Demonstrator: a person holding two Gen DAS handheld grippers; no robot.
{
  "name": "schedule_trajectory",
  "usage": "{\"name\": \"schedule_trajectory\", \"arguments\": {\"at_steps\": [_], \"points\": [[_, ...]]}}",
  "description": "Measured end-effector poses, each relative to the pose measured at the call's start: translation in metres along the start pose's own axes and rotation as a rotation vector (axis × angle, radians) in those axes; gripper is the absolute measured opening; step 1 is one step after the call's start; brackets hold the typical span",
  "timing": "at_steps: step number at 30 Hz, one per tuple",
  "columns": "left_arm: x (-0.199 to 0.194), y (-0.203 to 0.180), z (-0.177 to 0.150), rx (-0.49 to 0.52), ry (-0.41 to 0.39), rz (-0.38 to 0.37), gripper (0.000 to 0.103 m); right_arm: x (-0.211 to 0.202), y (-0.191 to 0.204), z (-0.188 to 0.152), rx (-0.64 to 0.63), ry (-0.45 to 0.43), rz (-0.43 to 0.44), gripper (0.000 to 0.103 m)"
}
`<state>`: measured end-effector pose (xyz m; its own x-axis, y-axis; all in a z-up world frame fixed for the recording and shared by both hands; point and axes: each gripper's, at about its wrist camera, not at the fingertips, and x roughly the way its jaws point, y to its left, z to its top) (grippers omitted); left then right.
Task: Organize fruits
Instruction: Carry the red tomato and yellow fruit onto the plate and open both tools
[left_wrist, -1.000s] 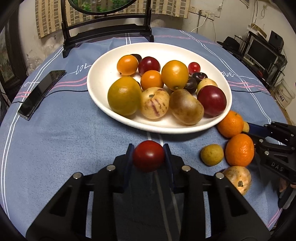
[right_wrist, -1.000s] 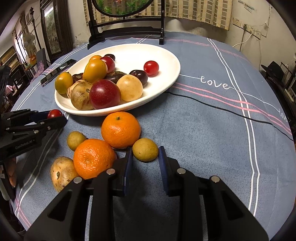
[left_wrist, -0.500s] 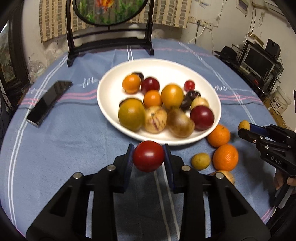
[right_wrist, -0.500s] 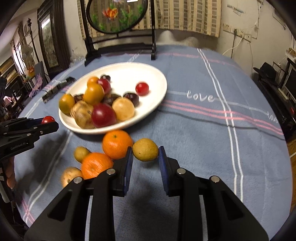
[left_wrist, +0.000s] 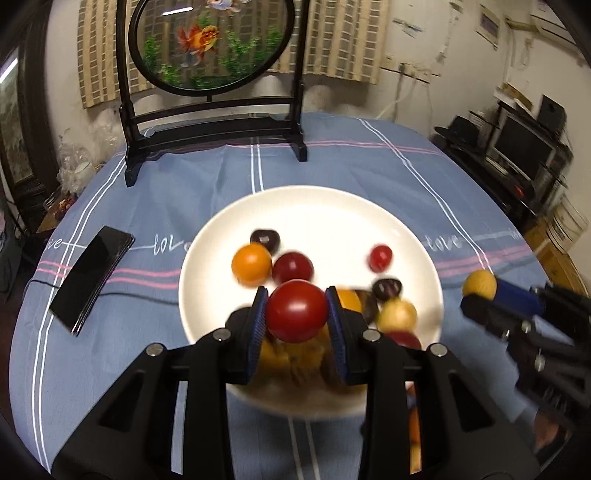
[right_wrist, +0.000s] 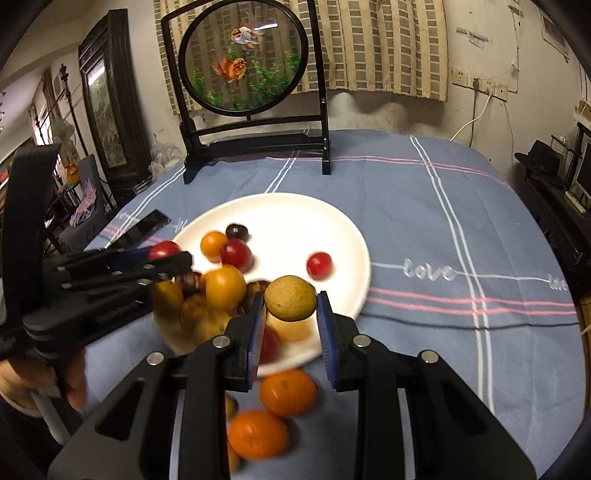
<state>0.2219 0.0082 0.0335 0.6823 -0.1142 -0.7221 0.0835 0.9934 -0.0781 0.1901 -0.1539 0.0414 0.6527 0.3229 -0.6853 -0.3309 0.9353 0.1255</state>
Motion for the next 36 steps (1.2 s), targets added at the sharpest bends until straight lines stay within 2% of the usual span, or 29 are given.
{"name": "schedule_trajectory", "arguments": {"at_steps": [7,14,23,31,33,36], "points": [[0.033,0.013,0.012,-0.061,0.025,0.044,0.032,0.042,0.009,0.023,0.038,0.030,-0.018,0.028],[0.046,0.015,0.007,-0.038,0.041,0.070,0.032,0.072,0.001,0.022,0.066,0.077,-0.042,0.028],[0.055,0.014,0.001,-0.034,0.067,0.090,0.032,0.082,-0.005,0.017,0.103,0.120,-0.011,0.030],[0.052,0.012,-0.001,-0.027,0.050,0.100,0.033,0.082,-0.007,0.013,0.109,0.124,0.004,0.031],[0.052,0.012,-0.001,-0.031,0.044,0.094,0.042,0.082,-0.008,0.013,0.110,0.125,0.004,0.031],[0.049,0.010,-0.001,-0.022,0.020,0.105,0.049,0.081,-0.009,0.012,0.113,0.127,0.009,0.031]]}}
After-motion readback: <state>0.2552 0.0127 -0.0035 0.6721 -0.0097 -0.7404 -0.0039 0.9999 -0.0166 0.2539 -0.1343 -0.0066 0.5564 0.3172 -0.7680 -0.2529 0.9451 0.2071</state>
